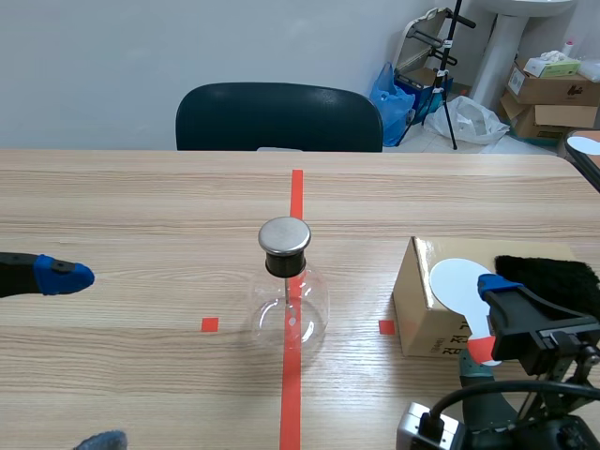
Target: Do the electroscope experiment
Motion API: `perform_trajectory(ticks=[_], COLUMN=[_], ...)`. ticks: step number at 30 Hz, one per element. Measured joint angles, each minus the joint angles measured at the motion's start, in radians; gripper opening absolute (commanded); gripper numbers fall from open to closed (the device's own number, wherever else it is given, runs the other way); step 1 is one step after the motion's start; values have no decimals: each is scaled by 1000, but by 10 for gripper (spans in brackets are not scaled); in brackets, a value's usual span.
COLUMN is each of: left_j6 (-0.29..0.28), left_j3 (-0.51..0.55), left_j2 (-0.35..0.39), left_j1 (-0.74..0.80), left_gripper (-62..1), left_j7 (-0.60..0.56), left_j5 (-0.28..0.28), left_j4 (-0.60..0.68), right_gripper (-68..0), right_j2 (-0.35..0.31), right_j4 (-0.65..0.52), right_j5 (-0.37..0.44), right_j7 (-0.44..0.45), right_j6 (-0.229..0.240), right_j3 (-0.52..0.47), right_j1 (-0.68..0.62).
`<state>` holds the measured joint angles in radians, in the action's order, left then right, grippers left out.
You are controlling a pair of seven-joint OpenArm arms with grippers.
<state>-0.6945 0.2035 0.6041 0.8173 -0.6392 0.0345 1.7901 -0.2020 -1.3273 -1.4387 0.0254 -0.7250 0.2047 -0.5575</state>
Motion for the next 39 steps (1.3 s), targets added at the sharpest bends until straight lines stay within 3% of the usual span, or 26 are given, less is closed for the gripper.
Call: perform_trajectory(ticks=[5, 39], left_j6=[0, 0], left_j3=[0, 0], left_j2=[0, 0], left_j1=[0, 0], left_gripper=[14, 14], left_j7=[-1, 25], left_j5=[-62, -58], left_j4=[0, 0], right_gripper=[4, 4], right_j2=[0, 0], right_j4=[0, 0], right_j5=[0, 0], right_j7=[0, 0], right_j6=[0, 0], right_j3=[0, 0], right_j1=[0, 0])
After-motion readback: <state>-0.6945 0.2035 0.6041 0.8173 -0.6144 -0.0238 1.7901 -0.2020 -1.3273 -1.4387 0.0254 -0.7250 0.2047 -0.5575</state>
